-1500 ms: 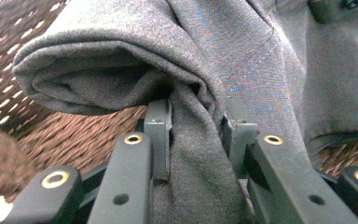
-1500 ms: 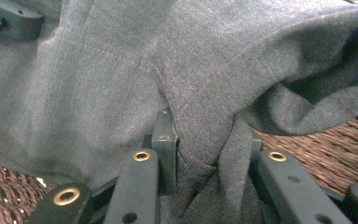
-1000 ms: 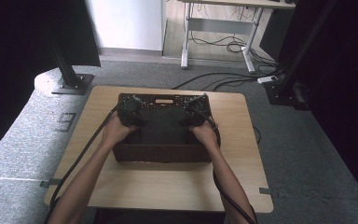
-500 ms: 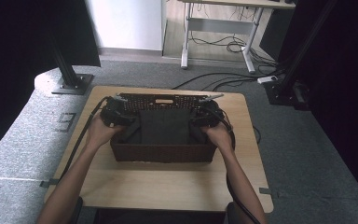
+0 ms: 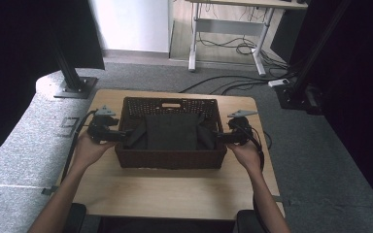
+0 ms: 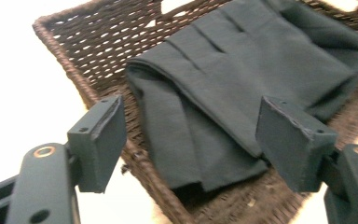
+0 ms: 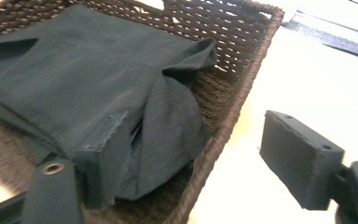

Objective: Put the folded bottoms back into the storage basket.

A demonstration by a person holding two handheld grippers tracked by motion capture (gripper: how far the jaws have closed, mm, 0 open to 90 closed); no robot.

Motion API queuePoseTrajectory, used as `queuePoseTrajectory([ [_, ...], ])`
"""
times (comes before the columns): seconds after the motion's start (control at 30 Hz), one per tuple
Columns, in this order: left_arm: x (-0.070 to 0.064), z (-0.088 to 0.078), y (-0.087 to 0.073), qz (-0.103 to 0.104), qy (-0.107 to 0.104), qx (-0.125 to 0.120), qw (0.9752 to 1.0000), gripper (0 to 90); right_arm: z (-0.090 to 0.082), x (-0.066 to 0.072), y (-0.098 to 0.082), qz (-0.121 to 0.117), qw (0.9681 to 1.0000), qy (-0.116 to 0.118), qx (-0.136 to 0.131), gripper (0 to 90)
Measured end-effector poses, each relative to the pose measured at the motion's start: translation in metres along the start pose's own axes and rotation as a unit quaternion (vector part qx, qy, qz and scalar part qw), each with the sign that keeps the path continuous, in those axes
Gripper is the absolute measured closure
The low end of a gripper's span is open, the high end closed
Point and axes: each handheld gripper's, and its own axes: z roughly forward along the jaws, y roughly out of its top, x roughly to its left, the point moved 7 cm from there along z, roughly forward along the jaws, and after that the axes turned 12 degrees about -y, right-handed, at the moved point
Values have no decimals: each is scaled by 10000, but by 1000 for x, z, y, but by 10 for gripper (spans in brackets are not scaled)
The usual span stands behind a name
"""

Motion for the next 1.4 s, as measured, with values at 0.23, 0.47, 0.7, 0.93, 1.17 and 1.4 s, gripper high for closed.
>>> queuePoseTrajectory([
  [0.23, -13, -13, -15, 130, -167, -82, 9997, 141, -19, 0, -11, 12, 9997, 201, -138, 130],
  [0.47, -20, -20, -35, 320, -130, -100, 9994, 78, -30, 1, -28, -98, 9996, 193, -176, 51],
  [0.7, -23, -22, -57, 327, -146, -55, 9993, 34, -36, 1, -45, -130, 9996, 178, -154, 10],
  [0.93, -26, -20, -82, 269, -136, -55, 9995, 25, -36, 2, -66, -189, 9997, 141, -109, 0],
  [1.17, -28, -12, -103, 268, -169, -99, 9994, 19, -32, 3, -88, -143, 9998, 152, -71, 0],
  [1.4, -27, 2, -126, 299, 26, 151, 9994, 0, -23, 6, -112, -34, 9999, 130, 19, 0],
])
